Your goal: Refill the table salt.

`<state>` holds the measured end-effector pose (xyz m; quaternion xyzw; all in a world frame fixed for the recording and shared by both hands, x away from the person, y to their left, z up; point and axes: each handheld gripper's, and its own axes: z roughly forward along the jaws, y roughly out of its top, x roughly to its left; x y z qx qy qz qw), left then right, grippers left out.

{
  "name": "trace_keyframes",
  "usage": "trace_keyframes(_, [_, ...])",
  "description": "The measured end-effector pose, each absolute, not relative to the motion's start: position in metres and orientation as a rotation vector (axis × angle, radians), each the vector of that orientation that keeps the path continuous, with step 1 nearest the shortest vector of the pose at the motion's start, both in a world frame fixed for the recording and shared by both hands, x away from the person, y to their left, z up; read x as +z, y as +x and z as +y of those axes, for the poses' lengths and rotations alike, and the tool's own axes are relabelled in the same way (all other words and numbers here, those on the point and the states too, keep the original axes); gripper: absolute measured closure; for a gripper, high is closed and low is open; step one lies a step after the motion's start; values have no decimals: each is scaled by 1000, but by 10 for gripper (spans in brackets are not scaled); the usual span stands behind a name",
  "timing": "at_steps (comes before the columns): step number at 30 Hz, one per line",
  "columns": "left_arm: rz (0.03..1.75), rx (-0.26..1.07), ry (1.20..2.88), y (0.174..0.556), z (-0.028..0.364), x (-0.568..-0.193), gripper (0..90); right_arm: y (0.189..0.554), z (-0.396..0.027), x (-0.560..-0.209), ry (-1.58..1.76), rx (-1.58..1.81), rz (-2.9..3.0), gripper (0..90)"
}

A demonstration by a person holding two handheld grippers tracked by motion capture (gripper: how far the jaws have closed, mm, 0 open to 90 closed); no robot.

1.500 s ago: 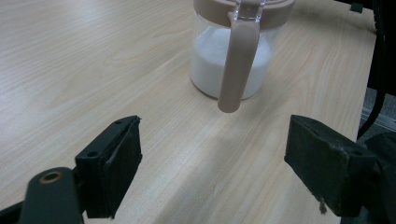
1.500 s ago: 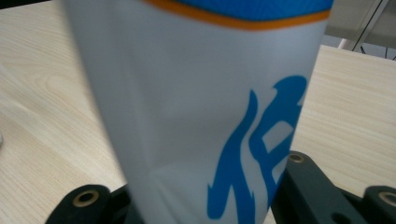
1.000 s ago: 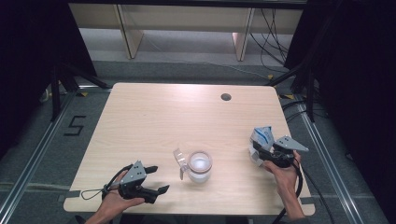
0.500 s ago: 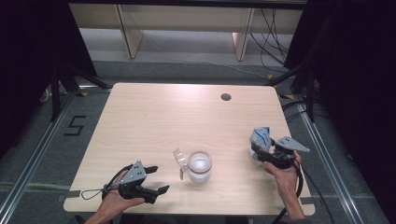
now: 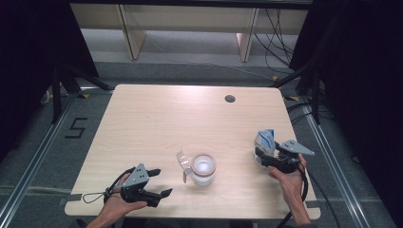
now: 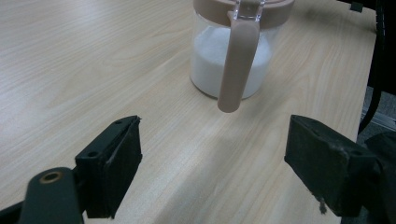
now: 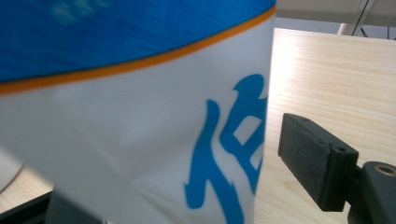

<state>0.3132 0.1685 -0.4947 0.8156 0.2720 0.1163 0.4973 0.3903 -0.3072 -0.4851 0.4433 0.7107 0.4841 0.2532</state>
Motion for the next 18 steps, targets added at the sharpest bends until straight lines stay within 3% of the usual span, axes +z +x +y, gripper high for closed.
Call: trace_keyframes(18, [659, 286, 1983, 314, 169, -495, 180, 364, -311, -477, 1246, 1364, 1859, 253])
